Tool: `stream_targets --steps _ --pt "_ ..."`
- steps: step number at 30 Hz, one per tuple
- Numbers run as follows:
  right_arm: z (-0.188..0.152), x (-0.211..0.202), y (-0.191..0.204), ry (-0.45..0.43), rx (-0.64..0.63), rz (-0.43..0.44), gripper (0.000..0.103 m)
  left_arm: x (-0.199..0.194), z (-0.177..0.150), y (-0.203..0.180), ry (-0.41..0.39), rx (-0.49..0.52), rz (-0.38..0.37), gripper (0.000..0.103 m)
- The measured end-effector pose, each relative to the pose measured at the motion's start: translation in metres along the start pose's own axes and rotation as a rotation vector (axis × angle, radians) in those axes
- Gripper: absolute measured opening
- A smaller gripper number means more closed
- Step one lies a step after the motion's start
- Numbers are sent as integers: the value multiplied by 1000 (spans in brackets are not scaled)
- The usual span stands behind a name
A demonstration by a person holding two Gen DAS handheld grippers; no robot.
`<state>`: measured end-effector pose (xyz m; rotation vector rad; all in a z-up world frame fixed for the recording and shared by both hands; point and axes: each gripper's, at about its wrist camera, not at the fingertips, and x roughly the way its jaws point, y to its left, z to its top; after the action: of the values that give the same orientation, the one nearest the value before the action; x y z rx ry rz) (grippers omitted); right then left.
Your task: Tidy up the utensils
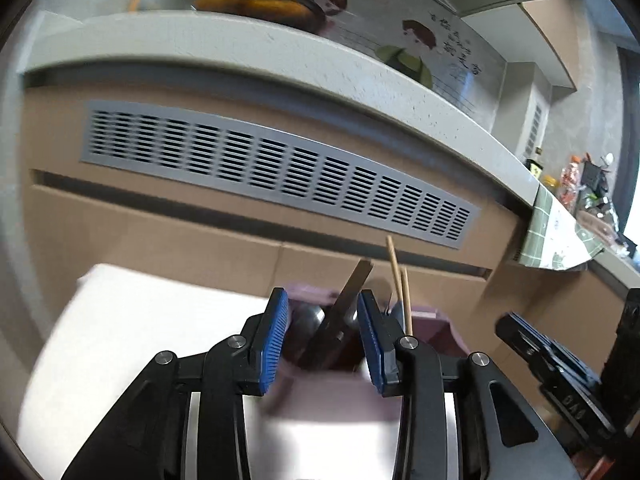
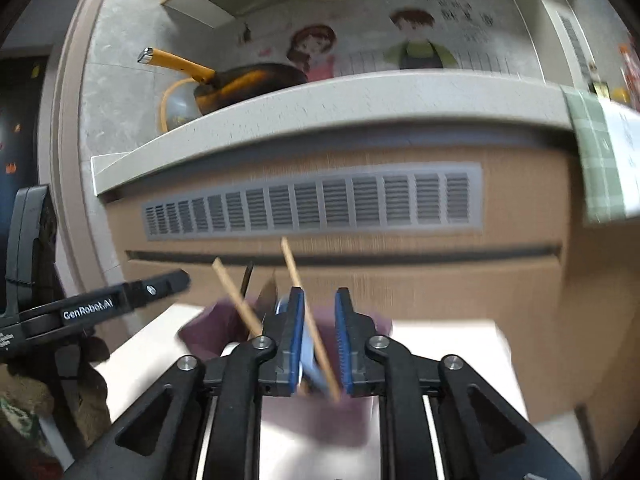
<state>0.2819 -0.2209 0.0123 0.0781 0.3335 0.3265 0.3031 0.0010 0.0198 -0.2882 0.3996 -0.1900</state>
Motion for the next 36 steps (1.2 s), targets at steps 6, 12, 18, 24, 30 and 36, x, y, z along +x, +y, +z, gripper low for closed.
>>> stream_targets --steps 6,12,18,24,30,36 --pt "-24 -61 22 124 30 19 26 -85 -42 -31 20 149 167 38" --pt "-53 -109 52 156 -19 8 27 -139 -79 -48 120 166 186 38" --pt "-68 -119 68 162 -99 -73 27 -149 -91 -48 136 159 209 38" --pt "-75 -109 54 215 -38 -55 27 -142 -92 -44 162 146 203 38" --pt "-75 -107 52 219 -38 -71 27 -136 -94 -46 180 156 194 38" --pt "-77 -106 51 224 -33 -75 27 -136 -93 -46 180 160 189 38"
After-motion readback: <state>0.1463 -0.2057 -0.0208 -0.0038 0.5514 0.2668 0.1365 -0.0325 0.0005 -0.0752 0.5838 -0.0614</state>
